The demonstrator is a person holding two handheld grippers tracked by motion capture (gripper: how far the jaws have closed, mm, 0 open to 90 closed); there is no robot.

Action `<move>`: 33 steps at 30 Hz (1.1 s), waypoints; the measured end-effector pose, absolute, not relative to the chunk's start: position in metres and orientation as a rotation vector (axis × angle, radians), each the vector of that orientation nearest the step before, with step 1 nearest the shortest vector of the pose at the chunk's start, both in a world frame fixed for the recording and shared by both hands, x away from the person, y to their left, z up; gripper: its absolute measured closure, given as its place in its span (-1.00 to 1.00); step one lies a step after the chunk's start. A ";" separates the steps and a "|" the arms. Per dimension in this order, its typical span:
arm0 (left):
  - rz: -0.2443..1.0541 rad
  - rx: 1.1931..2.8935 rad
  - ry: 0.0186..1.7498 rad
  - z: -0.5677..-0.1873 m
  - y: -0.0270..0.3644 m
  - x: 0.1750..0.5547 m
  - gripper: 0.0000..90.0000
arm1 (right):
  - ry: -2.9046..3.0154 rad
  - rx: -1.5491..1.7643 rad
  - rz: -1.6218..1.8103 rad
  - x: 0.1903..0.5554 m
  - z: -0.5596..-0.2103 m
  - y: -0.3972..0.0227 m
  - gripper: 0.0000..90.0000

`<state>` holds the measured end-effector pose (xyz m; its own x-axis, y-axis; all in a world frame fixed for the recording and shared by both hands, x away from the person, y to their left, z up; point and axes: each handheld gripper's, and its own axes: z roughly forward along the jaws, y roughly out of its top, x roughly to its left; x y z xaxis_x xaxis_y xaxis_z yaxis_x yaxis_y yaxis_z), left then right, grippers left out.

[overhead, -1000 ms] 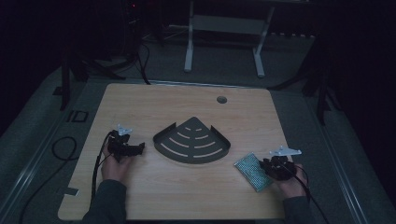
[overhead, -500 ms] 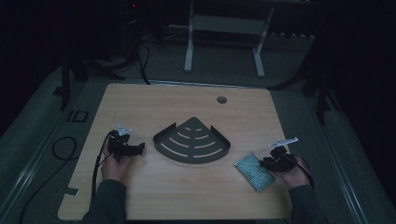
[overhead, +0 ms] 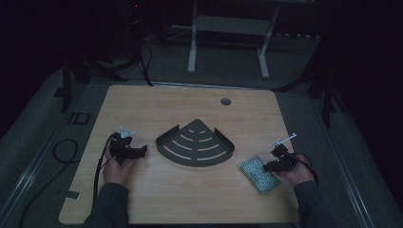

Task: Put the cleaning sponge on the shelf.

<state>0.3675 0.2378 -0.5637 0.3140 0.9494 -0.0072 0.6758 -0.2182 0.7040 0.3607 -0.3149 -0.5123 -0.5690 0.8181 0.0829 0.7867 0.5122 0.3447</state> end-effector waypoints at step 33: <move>0.582 1.977 1.435 -0.564 0.238 0.368 -0.76 | 2.790 1.251 0.304 0.367 -0.484 -0.283 0.99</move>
<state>0.3676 0.2376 -0.5637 0.3124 0.9499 -0.0068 0.6770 -0.2176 0.7031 0.3668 -0.2831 -0.4842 -0.6663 0.7455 0.0179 0.7319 0.6491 0.2073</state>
